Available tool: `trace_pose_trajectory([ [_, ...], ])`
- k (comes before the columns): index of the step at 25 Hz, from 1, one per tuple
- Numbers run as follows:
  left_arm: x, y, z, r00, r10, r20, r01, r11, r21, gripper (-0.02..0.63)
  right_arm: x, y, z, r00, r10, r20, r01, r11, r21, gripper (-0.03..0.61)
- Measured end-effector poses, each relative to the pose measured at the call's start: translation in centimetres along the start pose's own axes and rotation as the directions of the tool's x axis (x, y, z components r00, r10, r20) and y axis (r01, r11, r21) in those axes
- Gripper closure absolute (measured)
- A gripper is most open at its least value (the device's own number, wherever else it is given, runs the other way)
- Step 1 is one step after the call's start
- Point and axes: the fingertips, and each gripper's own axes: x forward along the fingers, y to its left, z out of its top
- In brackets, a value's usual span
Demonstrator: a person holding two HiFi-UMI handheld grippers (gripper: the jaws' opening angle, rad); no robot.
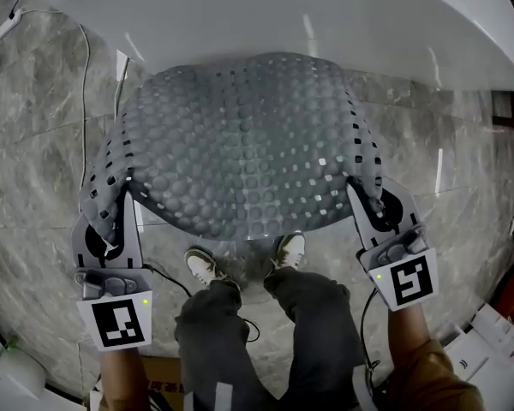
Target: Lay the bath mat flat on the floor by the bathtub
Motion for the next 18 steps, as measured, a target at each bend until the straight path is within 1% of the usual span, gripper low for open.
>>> trace_pose_trajectory([
  [3, 0.0, 0.0, 0.2, 1.000, -0.007, 0.014, 0.006, 1.000, 0.013, 0.569, 0.3, -0.3, 0.4, 0.999, -0.008, 0.033, 0.009, 1.000, -0.018, 0.526],
  [5, -0.1, -0.1, 0.1, 1.000, -0.025, 0.012, 0.025, 0.999, 0.020, 0.569, 0.4, -0.1, 1.0, 0.999, -0.008, 0.048, 0.010, 0.999, -0.035, 0.526],
  [9, -0.2, -0.1, 0.0, 0.999, -0.053, 0.012, 0.052, 0.996, 0.068, 0.569, 0.4, 0.2, 0.9, 0.999, 0.008, 0.054, -0.005, 0.998, -0.062, 0.526],
  [12, -0.2, -0.2, -0.1, 0.998, -0.054, 0.021, 0.053, 0.996, 0.076, 0.569, 0.1, 0.1, 0.2, 0.997, 0.007, 0.071, -0.003, 0.999, -0.051, 0.526],
  [15, -0.2, -0.3, 0.1, 0.998, -0.058, 0.026, 0.055, 0.992, 0.117, 0.569, 0.0, 0.0, -0.5, 0.997, 0.004, 0.080, -0.001, 0.999, -0.037, 0.526],
  [18, -0.1, -0.1, 0.7, 0.998, -0.059, 0.030, 0.054, 0.987, 0.152, 0.569, 0.3, -0.1, -0.8, 0.994, -0.008, 0.110, 0.008, 1.000, -0.007, 0.526],
])
